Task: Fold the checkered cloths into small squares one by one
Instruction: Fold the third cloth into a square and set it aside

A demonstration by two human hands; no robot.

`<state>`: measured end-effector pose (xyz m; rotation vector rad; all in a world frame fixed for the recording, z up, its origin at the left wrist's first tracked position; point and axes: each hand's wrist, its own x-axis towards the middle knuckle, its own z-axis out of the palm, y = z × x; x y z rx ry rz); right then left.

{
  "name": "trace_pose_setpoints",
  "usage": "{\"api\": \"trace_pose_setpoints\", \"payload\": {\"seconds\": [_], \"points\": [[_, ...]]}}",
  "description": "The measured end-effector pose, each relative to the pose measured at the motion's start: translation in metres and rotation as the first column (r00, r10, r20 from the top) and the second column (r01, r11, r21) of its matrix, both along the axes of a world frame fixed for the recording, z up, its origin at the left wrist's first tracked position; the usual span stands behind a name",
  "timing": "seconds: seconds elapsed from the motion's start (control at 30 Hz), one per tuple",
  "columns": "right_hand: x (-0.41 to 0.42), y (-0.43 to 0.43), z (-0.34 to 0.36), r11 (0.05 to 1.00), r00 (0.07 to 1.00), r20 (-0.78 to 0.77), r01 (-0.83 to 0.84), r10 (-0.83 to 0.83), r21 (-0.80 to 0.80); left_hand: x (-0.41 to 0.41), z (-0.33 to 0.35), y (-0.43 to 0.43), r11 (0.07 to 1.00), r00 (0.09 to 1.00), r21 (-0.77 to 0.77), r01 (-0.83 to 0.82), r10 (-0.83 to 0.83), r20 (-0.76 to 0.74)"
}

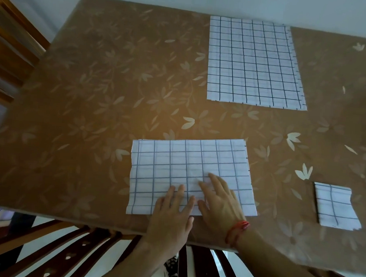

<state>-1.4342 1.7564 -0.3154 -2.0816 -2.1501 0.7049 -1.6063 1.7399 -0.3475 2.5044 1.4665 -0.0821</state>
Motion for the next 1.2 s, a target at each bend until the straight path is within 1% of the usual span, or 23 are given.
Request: {"api": "trace_pose_setpoints", "payload": {"seconds": [0.07,0.2,0.3,0.53,0.6,0.7,0.73,0.8,0.87,0.93,0.97,1.07,1.13,1.2], "points": [[-0.008,-0.009,-0.006,0.996,1.0,0.028,0.002,0.001,-0.087,0.0,0.001,0.001,1.0,1.0,0.014,0.007,-0.007,0.009],[-0.018,-0.021,-0.021,0.997,0.993,0.116,0.032,-0.024,-0.063,-0.004,0.001,0.004,0.999,0.997,0.005,-0.039,0.038,0.066],[-0.021,-0.023,-0.023,0.997,0.988,0.152,0.043,-0.034,-0.058,-0.005,-0.001,0.006,0.999,0.994,0.008,-0.042,0.041,0.104],[-0.023,-0.024,-0.019,0.996,0.989,0.128,0.079,-0.074,-0.038,-0.006,-0.002,0.008,0.998,0.986,0.003,-0.065,0.064,0.156],[-0.023,-0.026,-0.022,0.994,0.991,0.123,0.068,-0.057,-0.086,-0.006,-0.002,0.01,0.997,0.978,-0.026,-0.078,0.081,0.191],[-0.024,-0.03,-0.029,0.995,0.986,0.163,0.056,-0.042,-0.084,-0.006,-0.001,0.012,0.991,0.962,-0.091,-0.1,0.12,0.244],[-0.025,-0.031,-0.03,0.995,0.984,0.173,0.055,-0.04,-0.082,-0.005,-0.001,0.012,0.991,0.966,-0.081,-0.103,0.119,0.231],[-0.025,-0.032,-0.031,0.994,0.984,0.175,0.043,-0.025,-0.097,-0.004,-0.004,0.007,0.997,0.984,-0.01,-0.08,0.081,0.156],[-0.024,-0.032,-0.031,0.994,0.984,0.18,0.03,-0.011,-0.103,-0.003,-0.005,-0.003,1.0,0.995,0.02,0.014,-0.016,0.103],[-0.024,-0.033,-0.032,0.996,0.981,0.195,0.019,-0.002,-0.085,-0.005,-0.006,-0.019,0.99,0.987,-0.002,0.14,-0.139,0.08],[-0.024,-0.034,-0.031,0.996,0.98,0.199,0.017,-0.001,-0.082,-0.009,-0.006,-0.028,0.985,0.984,-0.017,0.172,-0.17,0.06],[-0.026,-0.034,-0.032,0.996,0.983,0.183,0.028,-0.012,-0.085,-0.026,-0.009,-0.046,0.991,0.992,-0.053,0.122,-0.121,0.021],[-0.026,-0.034,-0.032,0.998,0.985,0.172,0.038,-0.027,-0.059,-0.034,-0.01,-0.051,0.993,0.995,-0.057,0.103,-0.103,0.003],[-0.025,-0.035,-0.032,0.998,0.984,0.179,0.036,-0.026,-0.054,-0.036,-0.007,-0.052,0.995,0.997,-0.063,0.071,-0.071,0.005]]}}
